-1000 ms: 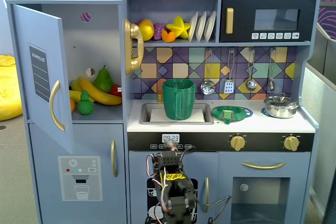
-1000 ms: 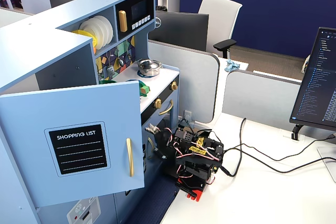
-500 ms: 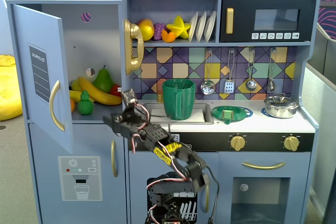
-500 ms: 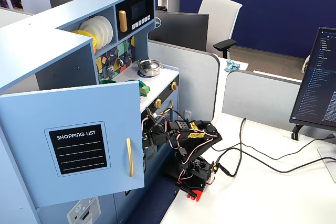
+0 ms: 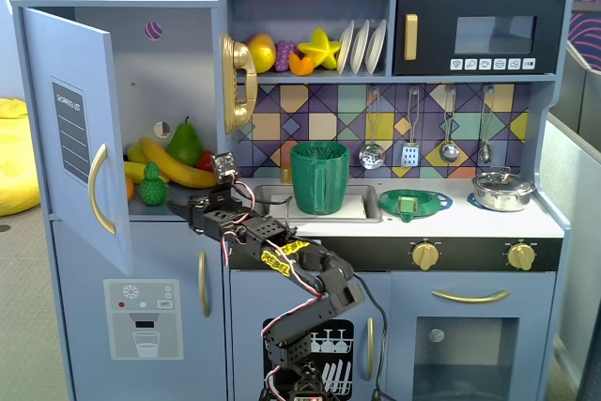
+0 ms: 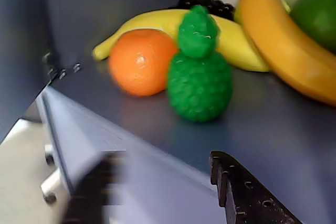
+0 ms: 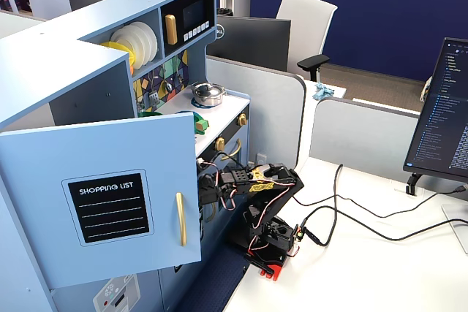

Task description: Pick up the green pineapple from the left cabinet and place it in the green recipient

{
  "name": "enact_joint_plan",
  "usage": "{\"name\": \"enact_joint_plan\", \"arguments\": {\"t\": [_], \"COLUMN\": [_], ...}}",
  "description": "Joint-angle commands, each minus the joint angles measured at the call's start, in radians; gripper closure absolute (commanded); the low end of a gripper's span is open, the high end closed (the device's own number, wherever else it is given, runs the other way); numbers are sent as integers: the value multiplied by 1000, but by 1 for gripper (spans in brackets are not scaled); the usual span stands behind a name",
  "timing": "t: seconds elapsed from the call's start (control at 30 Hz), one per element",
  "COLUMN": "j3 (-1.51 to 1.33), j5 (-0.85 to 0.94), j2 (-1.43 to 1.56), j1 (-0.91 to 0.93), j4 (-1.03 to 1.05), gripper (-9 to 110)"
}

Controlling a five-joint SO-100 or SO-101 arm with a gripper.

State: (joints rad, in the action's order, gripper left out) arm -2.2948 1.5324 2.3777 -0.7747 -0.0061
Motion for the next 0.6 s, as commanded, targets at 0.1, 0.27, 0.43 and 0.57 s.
{"name": "enact_joint_plan", "arguments": {"t": [0.1, 0.27, 0.43, 0.57], "j3": [92, 114, 132, 184], "j5": [-35, -20, 31, 49], "j2": [-137, -222, -275, -327], "j1": [72, 71, 51, 48], "j4": [-164, -255, -285, -288], "gripper": [64, 63, 65, 66]}}
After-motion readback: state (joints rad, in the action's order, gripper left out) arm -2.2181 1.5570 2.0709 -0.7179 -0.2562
